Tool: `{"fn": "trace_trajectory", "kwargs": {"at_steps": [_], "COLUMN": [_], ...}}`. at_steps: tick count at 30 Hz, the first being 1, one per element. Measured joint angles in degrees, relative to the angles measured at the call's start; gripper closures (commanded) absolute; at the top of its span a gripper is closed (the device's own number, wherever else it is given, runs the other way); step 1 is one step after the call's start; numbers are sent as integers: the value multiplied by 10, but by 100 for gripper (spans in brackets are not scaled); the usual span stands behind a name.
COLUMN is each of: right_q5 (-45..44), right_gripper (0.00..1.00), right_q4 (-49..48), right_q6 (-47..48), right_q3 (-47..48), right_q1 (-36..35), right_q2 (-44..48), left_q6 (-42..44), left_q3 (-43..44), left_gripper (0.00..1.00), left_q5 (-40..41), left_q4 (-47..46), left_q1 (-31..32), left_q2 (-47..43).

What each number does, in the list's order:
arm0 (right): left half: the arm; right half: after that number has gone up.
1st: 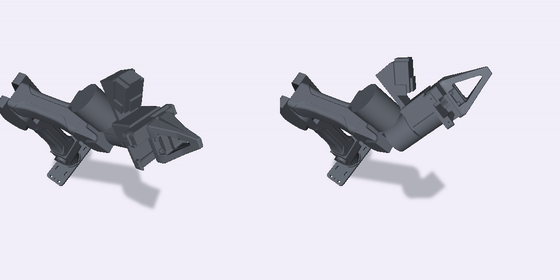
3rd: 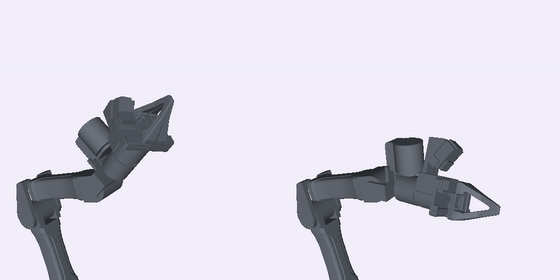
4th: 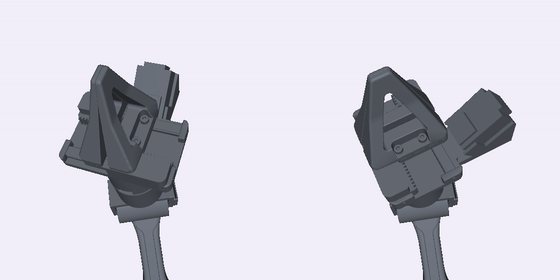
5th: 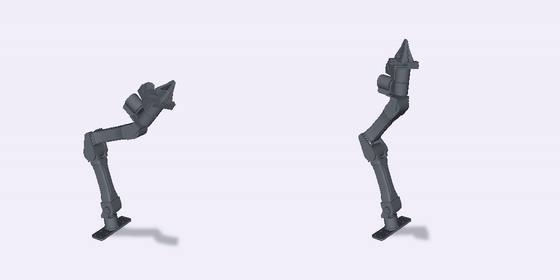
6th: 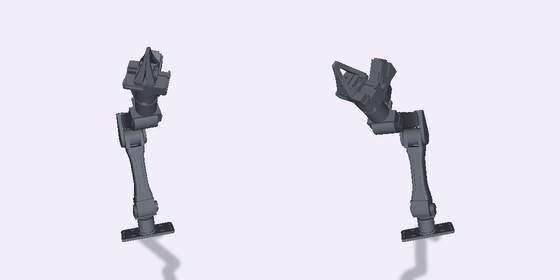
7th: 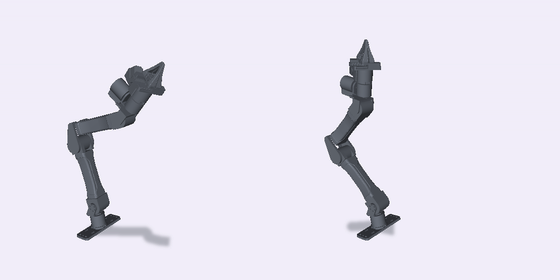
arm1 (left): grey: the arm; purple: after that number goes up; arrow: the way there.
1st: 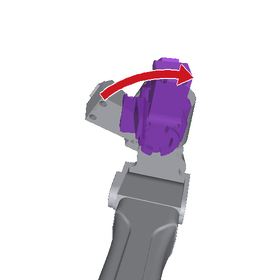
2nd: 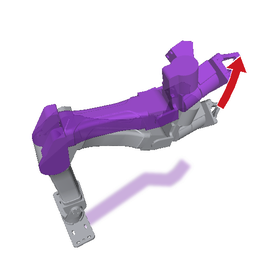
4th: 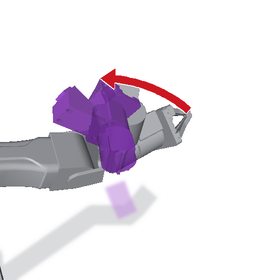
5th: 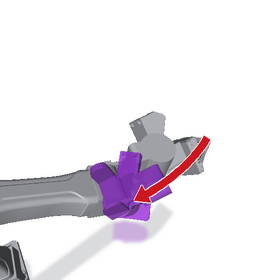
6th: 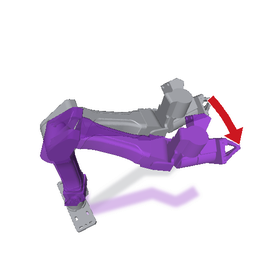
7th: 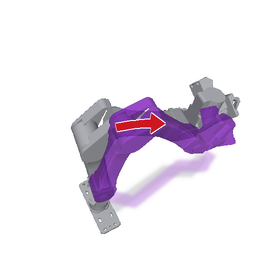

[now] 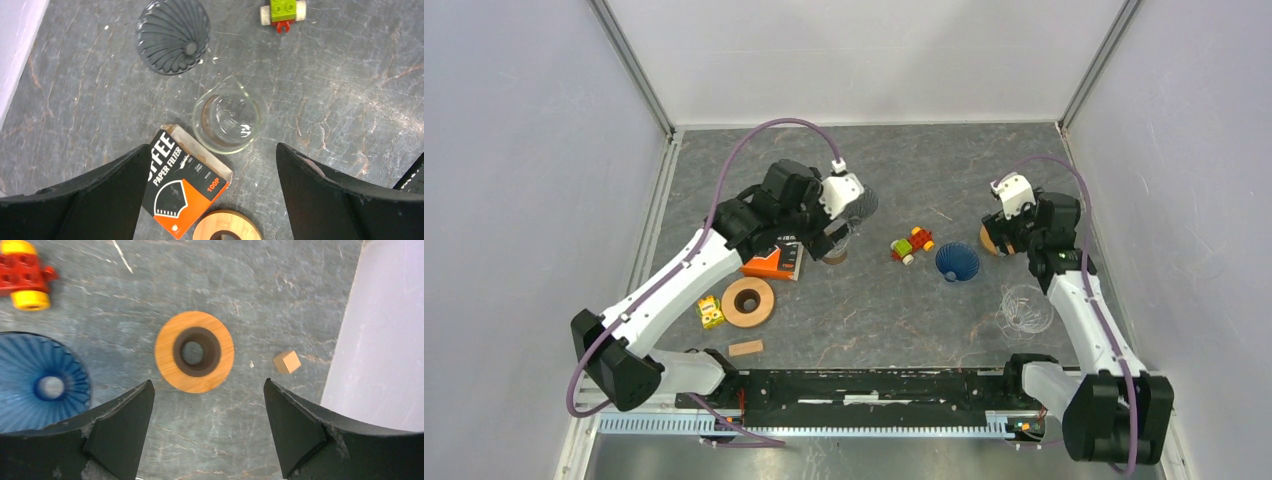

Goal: Place the coffee filter in the dripper
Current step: Pick up the dripper holder from the center of the board.

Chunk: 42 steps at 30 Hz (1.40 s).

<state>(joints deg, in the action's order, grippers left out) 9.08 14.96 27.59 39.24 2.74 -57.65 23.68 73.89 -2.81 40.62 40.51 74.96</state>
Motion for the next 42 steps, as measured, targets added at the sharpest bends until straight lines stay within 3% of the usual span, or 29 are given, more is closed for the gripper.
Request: {"fn": "trace_trajectory", "kwargs": {"at_steps": [4,12,33,42], "right_q5": [-46,-60,-1,1], "right_gripper": [22,22,28,37], "right_q4": [1,7,22,29], "right_q6": [11,14,-12,-13], "right_q3": [20,43,137,171], "right_q1": [0,33,74,76], "right_q2": [-62,-191,-328,-386], "left_q6": [-14,-21,-21,-21], "left_q3": [-1,-40,-78,-95], "left_gripper": [0,0,0,0], "left_q5": [-2,-3,-23,-23], "left_q4": [0,0,-23,-39], "left_q1": [-29,-35,-35,-35], "left_q2": [-18,-65,-104,-116]}}
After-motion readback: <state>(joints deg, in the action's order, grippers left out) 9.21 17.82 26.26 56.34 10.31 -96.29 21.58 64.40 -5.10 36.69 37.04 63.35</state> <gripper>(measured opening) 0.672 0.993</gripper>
